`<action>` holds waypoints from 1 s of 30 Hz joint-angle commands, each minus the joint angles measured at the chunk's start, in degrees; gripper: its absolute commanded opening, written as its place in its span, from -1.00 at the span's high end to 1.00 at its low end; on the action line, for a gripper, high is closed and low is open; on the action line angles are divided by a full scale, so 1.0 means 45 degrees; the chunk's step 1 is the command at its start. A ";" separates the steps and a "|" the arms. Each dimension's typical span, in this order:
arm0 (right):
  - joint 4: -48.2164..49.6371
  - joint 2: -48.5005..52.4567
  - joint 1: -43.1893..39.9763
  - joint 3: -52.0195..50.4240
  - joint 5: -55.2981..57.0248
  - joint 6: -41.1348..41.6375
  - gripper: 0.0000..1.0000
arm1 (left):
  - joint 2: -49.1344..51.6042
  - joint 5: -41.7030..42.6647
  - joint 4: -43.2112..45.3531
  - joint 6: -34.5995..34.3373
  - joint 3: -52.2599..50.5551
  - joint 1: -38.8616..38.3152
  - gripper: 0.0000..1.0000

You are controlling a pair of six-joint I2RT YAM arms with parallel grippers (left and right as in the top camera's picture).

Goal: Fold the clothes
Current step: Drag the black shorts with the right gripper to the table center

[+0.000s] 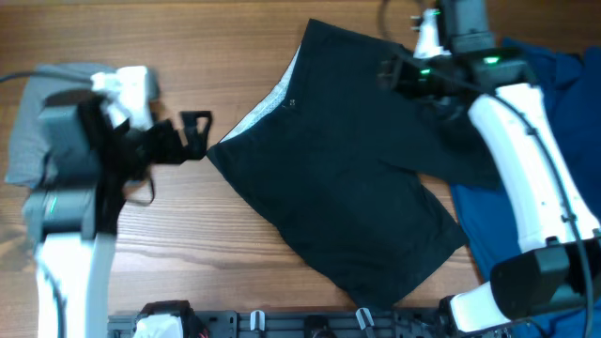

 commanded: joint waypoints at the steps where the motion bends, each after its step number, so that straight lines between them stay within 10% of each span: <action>1: 0.0073 -0.0189 -0.1166 0.0131 -0.1059 0.0602 -0.40 | 0.3405 0.1059 0.0204 0.0826 0.0053 -0.1428 -0.82; 10: 0.0058 -0.0117 -0.1316 0.0097 -0.0573 -0.1229 -0.52 | 1.0647 -0.2453 0.7019 0.0879 0.0053 -0.4211 -0.56; 17: 0.0049 -0.0117 -0.1316 0.0097 -0.0495 -0.1554 -0.53 | 1.0982 -0.1996 0.6805 0.2186 0.0053 -0.3711 -0.29; 26: 0.0024 -0.0117 -0.1316 0.0097 -0.0277 -0.1549 -0.53 | 1.0982 0.0364 0.6343 0.2195 0.0053 -0.3672 0.92; 30: 0.0024 -0.0117 -0.1316 0.0097 -0.0272 -0.1549 -0.53 | 1.0938 -0.0359 0.6397 0.1651 0.0165 -0.3351 0.92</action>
